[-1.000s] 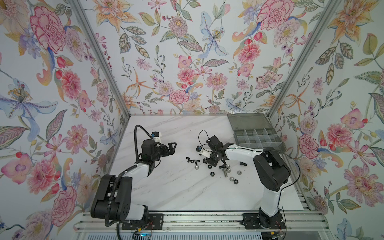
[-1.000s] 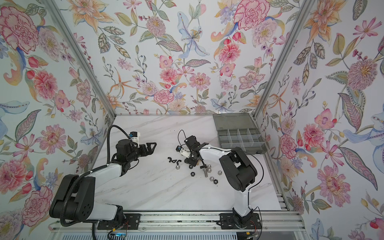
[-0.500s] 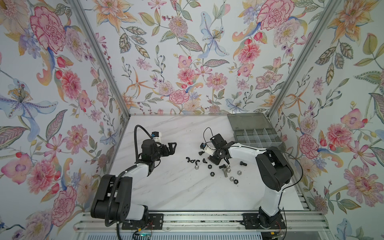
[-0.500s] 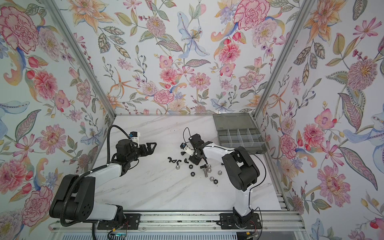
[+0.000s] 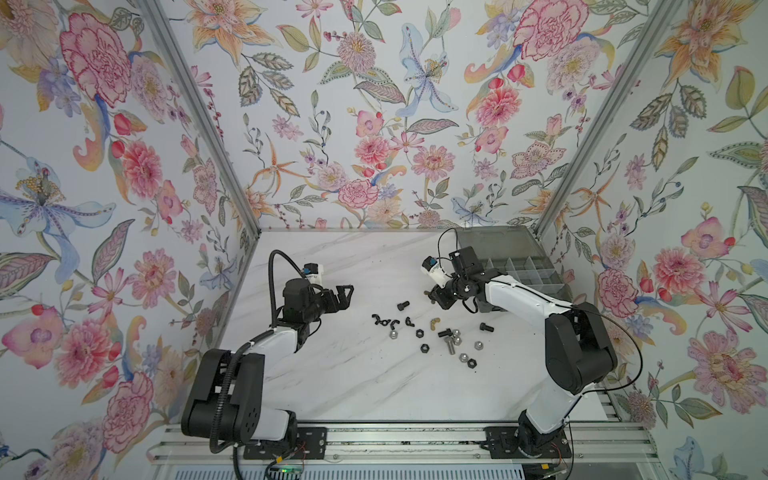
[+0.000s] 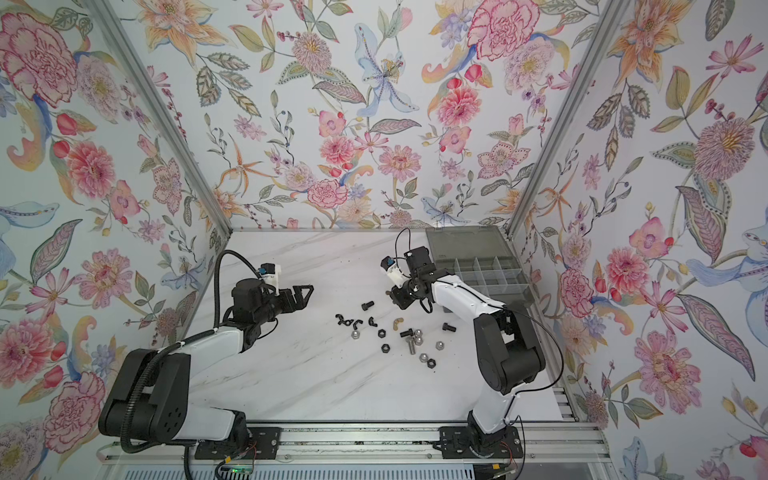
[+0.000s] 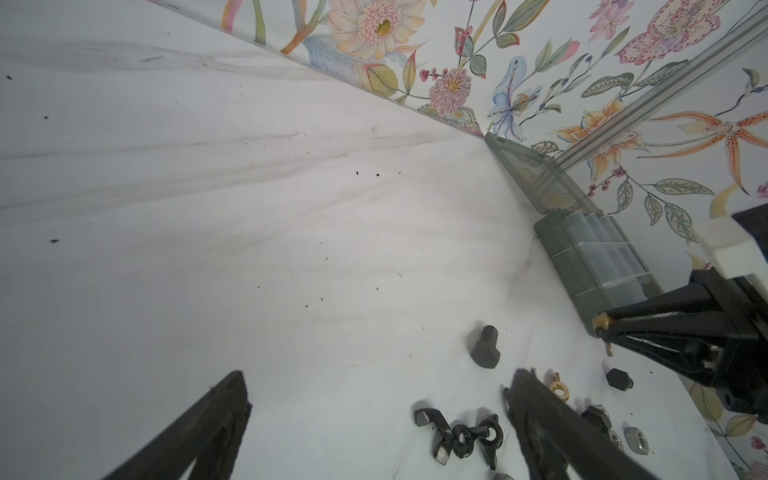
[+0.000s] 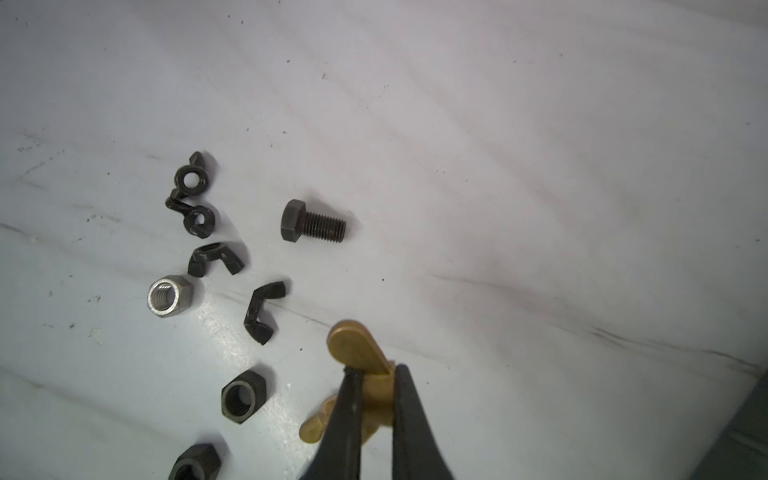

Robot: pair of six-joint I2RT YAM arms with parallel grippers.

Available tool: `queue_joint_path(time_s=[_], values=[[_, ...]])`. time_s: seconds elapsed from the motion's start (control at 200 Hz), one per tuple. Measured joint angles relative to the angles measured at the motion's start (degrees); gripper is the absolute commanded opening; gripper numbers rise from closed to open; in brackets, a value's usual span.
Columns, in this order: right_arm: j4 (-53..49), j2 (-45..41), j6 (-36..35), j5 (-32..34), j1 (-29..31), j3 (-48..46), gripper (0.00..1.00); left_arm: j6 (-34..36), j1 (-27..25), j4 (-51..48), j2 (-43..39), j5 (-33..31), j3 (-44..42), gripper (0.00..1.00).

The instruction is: Sort the screws and nuts into containers

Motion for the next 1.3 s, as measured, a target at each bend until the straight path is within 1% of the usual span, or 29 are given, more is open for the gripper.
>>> queue_joint_path(time_s=[0.125,0.225,0.41,0.555,0.701,0.906,1.101,1.301], values=[[0.1,-0.3,2.7,0.4,-3.3,1.8,0.0,-0.4,0.0,0.1,0.0,0.6,0.0,0.99],[0.1,-0.2,5.4,2.5,-6.2,3.1,0.0,-0.7,0.0,0.7,0.0,1.3,0.0,0.99],[1.6,1.2,10.8,7.4,-12.0,5.5,0.0,-3.0,0.0,6.8,0.5,3.8,-0.9,0.99],[2.0,3.4,14.2,10.2,-15.5,5.6,0.0,-5.1,0.0,10.1,1.3,4.9,-1.7,0.99],[1.9,4.5,16.1,12.9,-17.0,5.6,0.0,-6.7,0.0,12.2,2.1,5.2,-1.8,0.99],[1.9,4.5,17.8,14.9,-18.6,5.5,0.0,-7.1,-0.5,12.1,2.8,5.3,-1.8,0.99],[2.2,4.5,18.5,16.2,-20.0,3.5,0.0,-7.0,-2.1,9.1,2.8,4.7,-0.9,0.99],[2.0,4.9,18.6,16.8,-20.2,2.4,0.01,-7.0,-3.8,7.0,3.2,4.4,1.0,0.99]])
